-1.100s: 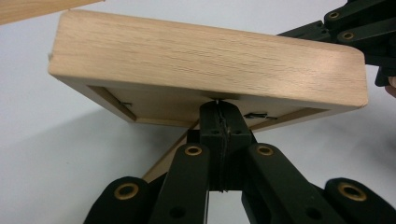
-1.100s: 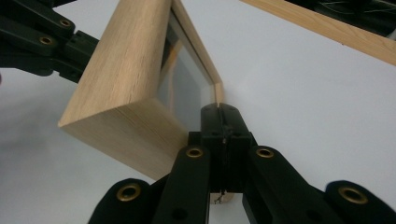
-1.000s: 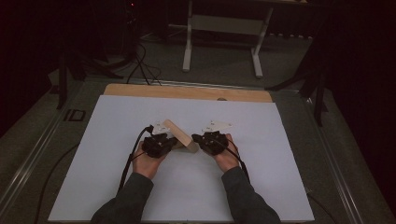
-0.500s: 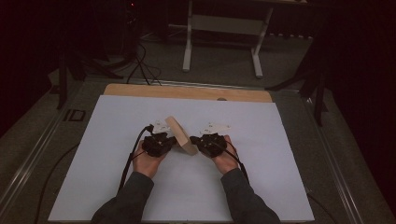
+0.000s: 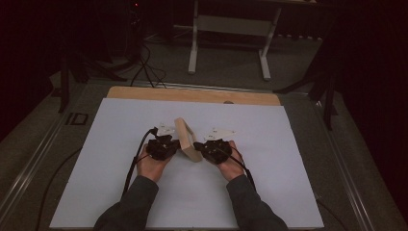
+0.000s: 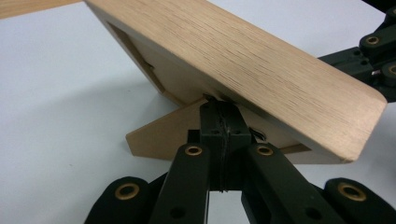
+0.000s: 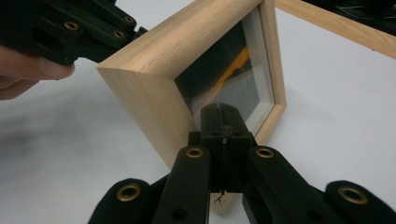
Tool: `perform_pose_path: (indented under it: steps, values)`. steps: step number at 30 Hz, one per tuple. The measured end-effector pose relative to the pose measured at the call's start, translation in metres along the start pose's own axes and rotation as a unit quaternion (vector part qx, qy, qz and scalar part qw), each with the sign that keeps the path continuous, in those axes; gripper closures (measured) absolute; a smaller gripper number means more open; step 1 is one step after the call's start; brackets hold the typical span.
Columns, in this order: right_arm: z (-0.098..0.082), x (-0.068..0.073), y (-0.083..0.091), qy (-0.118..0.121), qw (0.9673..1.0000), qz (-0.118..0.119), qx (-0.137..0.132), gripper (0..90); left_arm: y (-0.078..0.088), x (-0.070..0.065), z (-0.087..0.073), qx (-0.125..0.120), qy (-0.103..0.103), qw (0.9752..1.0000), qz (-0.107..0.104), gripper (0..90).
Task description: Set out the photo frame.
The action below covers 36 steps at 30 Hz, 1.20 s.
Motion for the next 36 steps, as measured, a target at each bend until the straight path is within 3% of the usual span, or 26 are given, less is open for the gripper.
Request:
perform_pose_path:
  steps: [17, 36]
  values:
    - [0.0008, 0.0095, -0.0022, 0.01, 0.9999, 0.013, 0.0, 89.6, -0.0041, 0.0026, 0.004, 0.004, -0.001, 1.0, 0.0, 89.8]
    - [0.0015, 0.01, -0.0031, 0.01, 0.9999, 0.012, -0.001, 89.6, -0.0048, 0.004, 0.005, 0.003, -0.004, 1.0, -0.005, 89.7]
Point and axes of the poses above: each handheld gripper's, and its own axes: y roughly backward along the jaws, z roughly out of its top, x roughly to its left, the point moved 10 cm from there along -y, roughly forward along the jaws, and after that the axes turned 7 degrees about -x, right-handed, at the moved point
